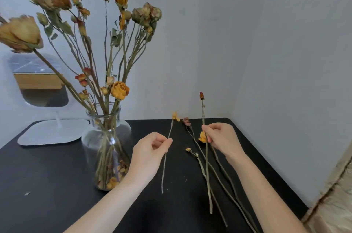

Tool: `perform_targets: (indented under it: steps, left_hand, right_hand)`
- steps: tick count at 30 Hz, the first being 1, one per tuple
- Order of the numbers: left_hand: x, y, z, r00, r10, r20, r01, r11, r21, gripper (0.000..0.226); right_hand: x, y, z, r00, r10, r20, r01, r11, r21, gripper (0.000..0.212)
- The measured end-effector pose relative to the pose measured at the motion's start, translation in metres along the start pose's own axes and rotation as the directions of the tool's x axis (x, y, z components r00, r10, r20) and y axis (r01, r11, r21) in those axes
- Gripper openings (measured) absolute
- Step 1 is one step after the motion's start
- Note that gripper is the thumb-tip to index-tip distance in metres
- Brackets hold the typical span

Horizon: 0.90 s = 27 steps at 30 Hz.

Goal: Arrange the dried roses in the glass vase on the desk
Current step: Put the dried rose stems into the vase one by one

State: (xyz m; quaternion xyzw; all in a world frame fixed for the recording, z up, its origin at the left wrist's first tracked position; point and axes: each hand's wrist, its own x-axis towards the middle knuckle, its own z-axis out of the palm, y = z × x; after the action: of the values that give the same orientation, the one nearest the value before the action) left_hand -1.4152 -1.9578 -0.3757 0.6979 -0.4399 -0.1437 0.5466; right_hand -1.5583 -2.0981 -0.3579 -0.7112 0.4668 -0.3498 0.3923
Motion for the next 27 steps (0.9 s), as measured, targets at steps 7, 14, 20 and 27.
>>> perform_targets:
  steps: [7, 14, 20, 27]
  left_hand:
    - [-0.042, 0.002, -0.084, 0.973, 0.106, -0.204, -0.118, 0.992, -0.051, 0.009]
    - [-0.059, 0.018, -0.151, 0.857, 0.212, -0.469, -0.237, 0.972, 0.006, 0.014]
    - [-0.048, 0.042, -0.163, 0.734, 0.347, -0.584, -0.365, 0.926, 0.092, 0.015]
    - [-0.027, 0.059, -0.163, 0.662, 0.437, -0.609, -0.500, 0.863, 0.076, 0.011]
  right_hand:
    - [-0.018, -0.057, 0.036, 0.985, -0.171, 0.027, 0.159, 0.956, 0.246, 0.013]
    - [-0.044, -0.087, 0.060, 0.959, -0.282, -0.006, 0.271, 0.913, 0.305, 0.013]
    - [-0.054, -0.100, 0.066, 0.945, -0.327, -0.021, 0.316, 0.894, 0.319, 0.013]
    - [-0.056, -0.106, 0.069, 0.934, -0.354, -0.042, 0.351, 0.891, 0.287, 0.013]
